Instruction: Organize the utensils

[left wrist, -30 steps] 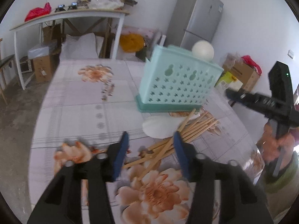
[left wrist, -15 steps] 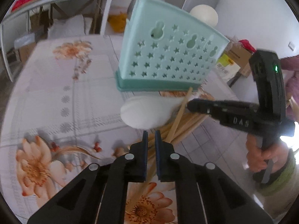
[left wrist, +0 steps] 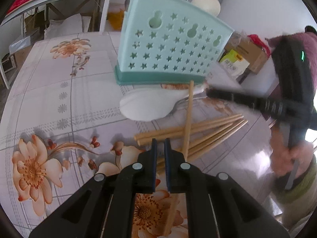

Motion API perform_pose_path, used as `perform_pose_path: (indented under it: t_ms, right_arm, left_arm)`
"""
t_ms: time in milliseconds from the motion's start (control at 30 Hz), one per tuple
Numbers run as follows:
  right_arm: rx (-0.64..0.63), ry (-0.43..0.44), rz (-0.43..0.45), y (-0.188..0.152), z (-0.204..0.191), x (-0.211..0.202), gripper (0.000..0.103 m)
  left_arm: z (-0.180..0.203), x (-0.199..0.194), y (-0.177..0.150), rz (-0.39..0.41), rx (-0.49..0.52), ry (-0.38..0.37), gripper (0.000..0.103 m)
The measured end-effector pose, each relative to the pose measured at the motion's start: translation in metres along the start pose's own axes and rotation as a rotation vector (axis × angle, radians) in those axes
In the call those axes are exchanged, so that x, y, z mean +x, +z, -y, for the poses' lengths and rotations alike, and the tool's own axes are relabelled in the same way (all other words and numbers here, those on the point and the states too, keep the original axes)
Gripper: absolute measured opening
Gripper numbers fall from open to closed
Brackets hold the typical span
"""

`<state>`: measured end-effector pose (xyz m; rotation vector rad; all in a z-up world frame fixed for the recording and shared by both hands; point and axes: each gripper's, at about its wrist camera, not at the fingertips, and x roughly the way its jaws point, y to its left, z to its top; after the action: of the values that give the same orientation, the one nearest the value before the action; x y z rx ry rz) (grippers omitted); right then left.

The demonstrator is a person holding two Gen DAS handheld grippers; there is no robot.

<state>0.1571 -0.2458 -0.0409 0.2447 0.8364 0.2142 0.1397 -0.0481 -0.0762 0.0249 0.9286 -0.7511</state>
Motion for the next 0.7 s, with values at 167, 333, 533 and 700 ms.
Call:
perform_pose_path:
  t_ms: [167, 333, 533, 700]
  right_arm:
    - [-0.062, -0.03, -0.061, 0.01, -0.016, 0.037, 0.014]
    - [-0.024, -0.053, -0.099, -0.015, -0.007, 0.033, 0.014]
    - [0.002, -0.07, -0.093, -0.036, 0.003, 0.011, 0.013]
    - [0.029, -0.062, -0.084, -0.051, 0.011, -0.004, 0.013]
  left_arm:
    - [-0.002, -0.001, -0.001, -0.002, -0.003, -0.016, 0.007]
    - [-0.008, -0.001, -0.001, 0.001, -0.026, -0.042, 0.007]
    - [-0.009, -0.001, -0.002, 0.0, -0.013, -0.038, 0.007]
    - [0.0, -0.013, -0.005, 0.009, 0.035, 0.007, 0.007]
